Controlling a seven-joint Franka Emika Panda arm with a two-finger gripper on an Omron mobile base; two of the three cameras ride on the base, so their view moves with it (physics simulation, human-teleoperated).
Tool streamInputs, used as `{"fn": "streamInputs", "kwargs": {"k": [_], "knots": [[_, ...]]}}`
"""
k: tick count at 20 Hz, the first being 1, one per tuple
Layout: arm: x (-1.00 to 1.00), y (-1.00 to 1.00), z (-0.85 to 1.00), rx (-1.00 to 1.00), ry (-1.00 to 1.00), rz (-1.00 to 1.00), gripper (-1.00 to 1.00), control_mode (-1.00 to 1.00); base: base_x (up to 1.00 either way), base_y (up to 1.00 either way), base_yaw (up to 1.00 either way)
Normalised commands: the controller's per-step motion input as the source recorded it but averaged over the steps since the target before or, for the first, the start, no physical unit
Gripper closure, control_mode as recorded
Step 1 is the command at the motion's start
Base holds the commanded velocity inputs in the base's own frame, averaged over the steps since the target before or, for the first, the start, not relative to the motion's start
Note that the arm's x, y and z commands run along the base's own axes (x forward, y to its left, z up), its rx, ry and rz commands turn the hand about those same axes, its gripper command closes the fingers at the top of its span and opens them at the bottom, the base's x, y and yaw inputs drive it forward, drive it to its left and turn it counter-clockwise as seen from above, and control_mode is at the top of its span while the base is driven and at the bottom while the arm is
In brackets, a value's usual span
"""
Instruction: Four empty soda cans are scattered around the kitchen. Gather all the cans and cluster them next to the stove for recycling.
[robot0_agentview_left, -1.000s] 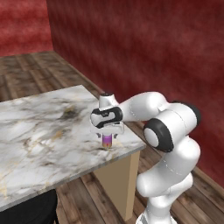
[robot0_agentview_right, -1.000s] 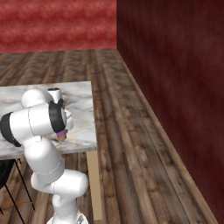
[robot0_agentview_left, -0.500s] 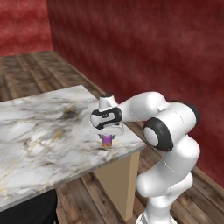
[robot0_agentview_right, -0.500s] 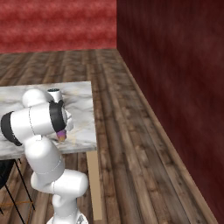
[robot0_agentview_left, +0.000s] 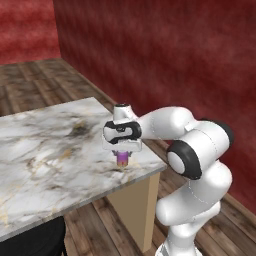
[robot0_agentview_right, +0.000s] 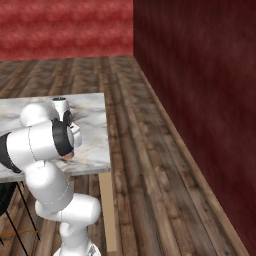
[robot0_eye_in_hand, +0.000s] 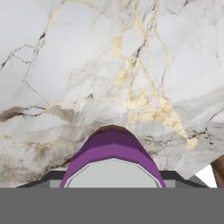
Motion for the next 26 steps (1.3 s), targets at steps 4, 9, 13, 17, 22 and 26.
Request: {"fn": "streamInputs", "kwargs": {"k": [4, 9, 13, 17, 22, 26], "knots": [[-0.22, 0.00, 0.37, 0.00, -0.11, 0.00, 1.00, -1.00, 0.00, 0.00, 0.00], [-0.21, 0.00, 0.34, 0.00, -0.09, 0.02, 1.00, -1.00, 0.00, 0.00, 0.00], [-0.18, -0.05, 0.18, 0.00, -0.02, 0.02, 1.00, -1.00, 0.00, 0.00, 0.00], [-0.16, -0.10, 0.12, 0.10, 0.00, 0.00, 1.00, -1.00, 0.00, 0.00, 0.00], [-0.10, -0.07, 0.15, 0.05, 0.00, 0.01, 1.00, -1.00, 0.00, 0.00, 0.00], [0.00, 0.00, 0.02, 0.00, 0.01, 0.01, 1.00, -1.00, 0.00, 0.00, 0.00]]}}
